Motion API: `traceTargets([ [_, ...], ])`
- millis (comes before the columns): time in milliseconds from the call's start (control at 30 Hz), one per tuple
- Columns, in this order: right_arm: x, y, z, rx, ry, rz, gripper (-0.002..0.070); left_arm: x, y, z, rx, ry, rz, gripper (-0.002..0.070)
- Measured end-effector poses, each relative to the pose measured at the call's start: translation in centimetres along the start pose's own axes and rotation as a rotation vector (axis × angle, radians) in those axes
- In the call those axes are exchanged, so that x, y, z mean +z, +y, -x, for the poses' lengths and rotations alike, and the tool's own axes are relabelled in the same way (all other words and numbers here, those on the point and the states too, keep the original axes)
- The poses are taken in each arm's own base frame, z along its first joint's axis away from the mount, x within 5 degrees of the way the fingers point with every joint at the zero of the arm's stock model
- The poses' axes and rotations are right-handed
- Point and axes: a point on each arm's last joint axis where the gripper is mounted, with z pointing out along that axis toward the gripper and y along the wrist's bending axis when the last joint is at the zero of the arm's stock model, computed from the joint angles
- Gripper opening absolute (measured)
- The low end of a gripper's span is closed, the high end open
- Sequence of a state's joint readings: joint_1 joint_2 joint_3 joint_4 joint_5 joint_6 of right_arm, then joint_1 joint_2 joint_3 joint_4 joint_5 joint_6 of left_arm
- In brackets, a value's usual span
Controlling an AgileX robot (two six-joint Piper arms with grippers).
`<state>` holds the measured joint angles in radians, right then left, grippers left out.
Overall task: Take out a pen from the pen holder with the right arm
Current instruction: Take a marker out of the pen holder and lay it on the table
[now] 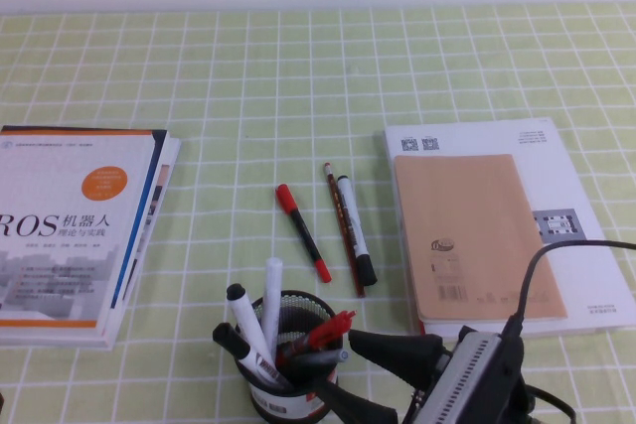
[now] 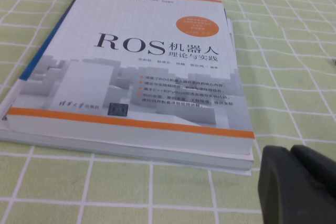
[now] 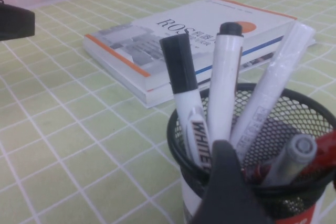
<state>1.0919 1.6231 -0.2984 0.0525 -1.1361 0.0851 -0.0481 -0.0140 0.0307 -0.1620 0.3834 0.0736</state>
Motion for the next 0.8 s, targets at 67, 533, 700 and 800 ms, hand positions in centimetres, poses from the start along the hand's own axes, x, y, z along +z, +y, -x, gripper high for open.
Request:
traceTargets([
  [67,0.14,0.01,0.01,0.0,-0.001,0.0,0.0363,0.0,0.0,0.0,0.0,0.0,0.0,-0.0008],
  [533,0.54,-0.07,0.3,0.007,-0.015,-0.012,0.0363,0.0,0.0,0.0,0.0,0.0,0.0,-0.0008],
  [700,0.57,0.01,0.33,0.004,-0.016,-0.004,0.0363,0.0,0.0,0.0,0.0,0.0,0.0,-0.0008],
  [800,0.71,0.15,0.45,-0.003,-0.021,0.01,0.0363,0.0,0.0,0.0,0.0,0.0,0.0,-0.0008],
])
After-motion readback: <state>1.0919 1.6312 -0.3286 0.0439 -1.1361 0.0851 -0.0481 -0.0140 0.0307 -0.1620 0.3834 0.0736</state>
